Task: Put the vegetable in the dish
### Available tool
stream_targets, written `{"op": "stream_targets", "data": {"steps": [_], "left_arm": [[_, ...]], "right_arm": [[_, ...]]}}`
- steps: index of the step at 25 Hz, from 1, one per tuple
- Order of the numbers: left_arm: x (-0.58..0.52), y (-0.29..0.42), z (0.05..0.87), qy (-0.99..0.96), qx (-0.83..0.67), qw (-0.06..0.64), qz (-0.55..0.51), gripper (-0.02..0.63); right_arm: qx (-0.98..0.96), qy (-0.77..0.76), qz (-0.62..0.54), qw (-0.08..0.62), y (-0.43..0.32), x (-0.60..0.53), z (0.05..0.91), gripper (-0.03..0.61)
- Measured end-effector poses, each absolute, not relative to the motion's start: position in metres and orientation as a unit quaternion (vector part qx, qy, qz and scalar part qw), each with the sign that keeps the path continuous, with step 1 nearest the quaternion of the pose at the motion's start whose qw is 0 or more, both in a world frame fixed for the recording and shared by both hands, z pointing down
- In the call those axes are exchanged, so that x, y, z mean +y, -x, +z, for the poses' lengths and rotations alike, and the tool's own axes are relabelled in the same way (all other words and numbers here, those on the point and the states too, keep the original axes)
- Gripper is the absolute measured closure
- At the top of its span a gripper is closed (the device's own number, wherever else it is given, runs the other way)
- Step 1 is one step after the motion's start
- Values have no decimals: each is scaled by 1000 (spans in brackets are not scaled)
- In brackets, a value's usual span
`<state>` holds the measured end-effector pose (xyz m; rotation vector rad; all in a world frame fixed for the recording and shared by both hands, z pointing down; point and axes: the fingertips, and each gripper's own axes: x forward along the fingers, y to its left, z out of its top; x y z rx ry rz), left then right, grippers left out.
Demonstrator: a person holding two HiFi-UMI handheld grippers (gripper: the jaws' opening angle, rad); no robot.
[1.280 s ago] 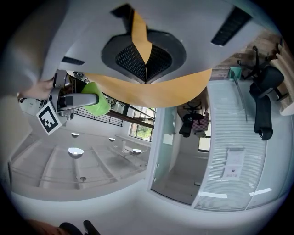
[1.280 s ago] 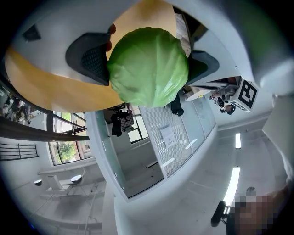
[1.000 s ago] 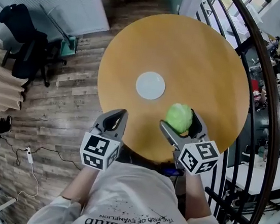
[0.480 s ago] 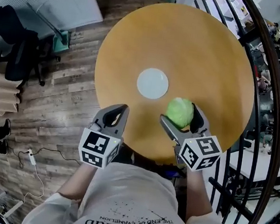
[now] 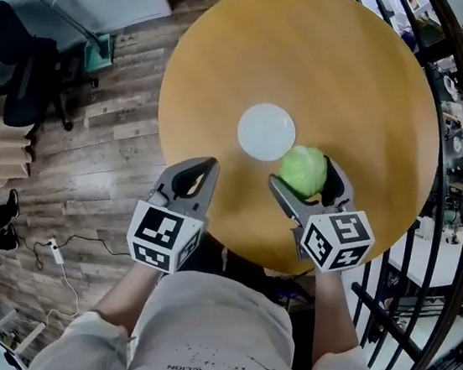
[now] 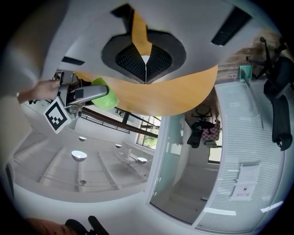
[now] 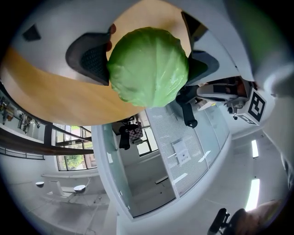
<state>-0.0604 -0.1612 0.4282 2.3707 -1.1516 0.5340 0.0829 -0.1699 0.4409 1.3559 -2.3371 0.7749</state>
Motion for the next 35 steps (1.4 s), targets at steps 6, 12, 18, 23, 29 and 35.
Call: {"op": "stream_targets", "data": {"steps": [6, 12, 18, 23, 29, 35], "left_arm": [[-165, 57, 445, -862, -403, 235, 197, 591], [-169, 56, 464, -860, -395, 250, 206, 591], [-179, 62, 480, -856, -393, 259, 213, 591], [-183, 67, 494, -852, -394, 265, 220, 591], [-188, 71, 505, -847, -397, 277, 220, 591], [-190, 73, 510, -844, -399, 283, 219, 591]], "right_arm": [[-811, -477, 283, 185, -73, -181, 470, 98], [-804, -477, 294, 199, -68, -199, 497, 98], [-796, -478, 300, 218, -65, -216, 525, 98], [-788, -481, 296, 246, -63, -227, 550, 98], [-781, -480, 305, 258, -59, -238, 569, 98], [-774, -479, 302, 282, -57, -245, 584, 98]]}}
